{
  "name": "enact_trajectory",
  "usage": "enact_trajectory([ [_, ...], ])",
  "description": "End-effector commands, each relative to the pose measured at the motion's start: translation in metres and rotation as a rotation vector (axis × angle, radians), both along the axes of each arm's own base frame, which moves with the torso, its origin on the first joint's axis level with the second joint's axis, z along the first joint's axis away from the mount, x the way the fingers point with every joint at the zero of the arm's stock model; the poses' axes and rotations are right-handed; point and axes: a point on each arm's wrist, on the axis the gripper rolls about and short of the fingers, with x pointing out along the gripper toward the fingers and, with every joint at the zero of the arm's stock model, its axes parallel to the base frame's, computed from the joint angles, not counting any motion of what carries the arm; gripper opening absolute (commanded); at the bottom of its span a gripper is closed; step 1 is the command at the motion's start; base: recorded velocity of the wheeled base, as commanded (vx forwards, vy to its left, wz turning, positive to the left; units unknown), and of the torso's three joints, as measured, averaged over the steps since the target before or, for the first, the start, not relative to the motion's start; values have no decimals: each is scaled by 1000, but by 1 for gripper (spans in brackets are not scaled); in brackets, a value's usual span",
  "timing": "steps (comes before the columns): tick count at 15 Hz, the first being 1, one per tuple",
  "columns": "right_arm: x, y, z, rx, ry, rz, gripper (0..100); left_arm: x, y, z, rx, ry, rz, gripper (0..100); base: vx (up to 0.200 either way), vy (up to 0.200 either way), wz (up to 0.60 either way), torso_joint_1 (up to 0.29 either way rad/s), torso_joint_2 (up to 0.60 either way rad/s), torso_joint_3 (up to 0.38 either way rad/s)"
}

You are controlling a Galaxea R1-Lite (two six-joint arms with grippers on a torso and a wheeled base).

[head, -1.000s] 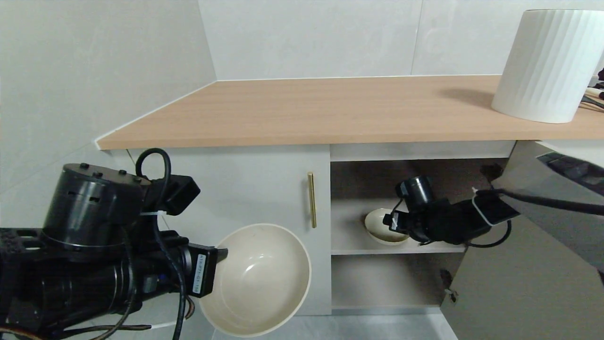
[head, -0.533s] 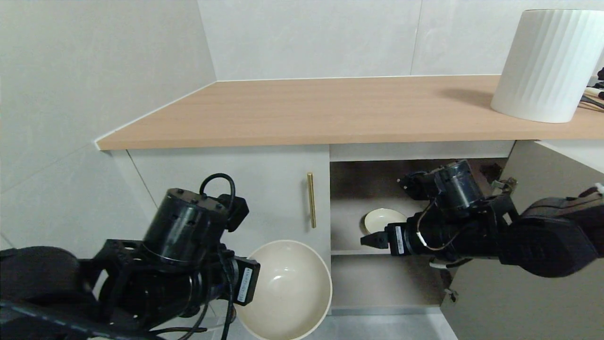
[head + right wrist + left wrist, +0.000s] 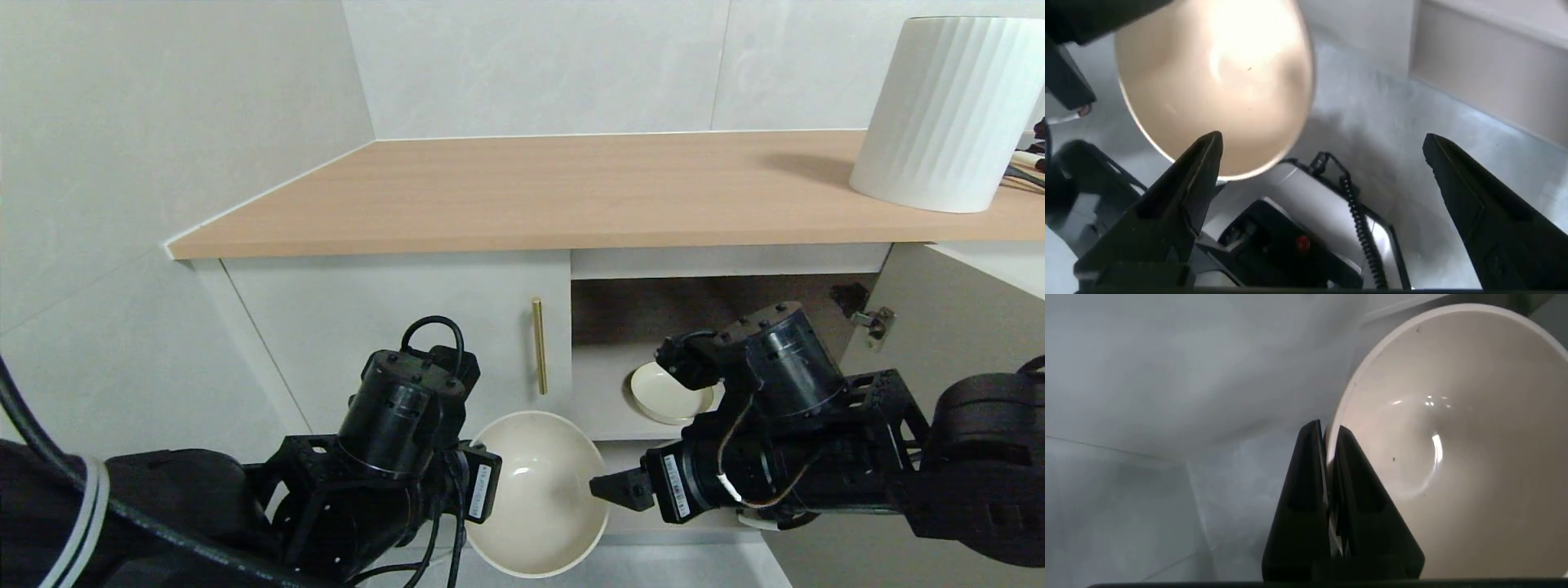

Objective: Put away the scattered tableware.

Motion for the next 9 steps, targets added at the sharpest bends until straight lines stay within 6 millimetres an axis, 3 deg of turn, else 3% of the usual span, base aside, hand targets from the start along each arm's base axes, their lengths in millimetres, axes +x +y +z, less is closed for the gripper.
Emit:
enact_trajectory([
  [1, 1, 9, -12, -33, 16, 5, 100, -1, -3, 1, -13, -6, -7, 0, 0, 0, 0, 0, 0, 0],
  [6, 6, 20, -25, -53, 0, -17, 100, -1, -5, 1, -19, -10, -9, 0, 0, 0, 0, 0, 0, 0],
  [7, 5, 22, -25, -48, -1, -13, 0, -1, -5, 0, -17, -8, -10, 0, 0, 0, 0, 0, 0, 0],
  [9, 5, 24, -25, -37, 0, -15, 0, -2, -6, 0, -19, -10, -13, 0, 0, 0, 0, 0, 0, 0],
])
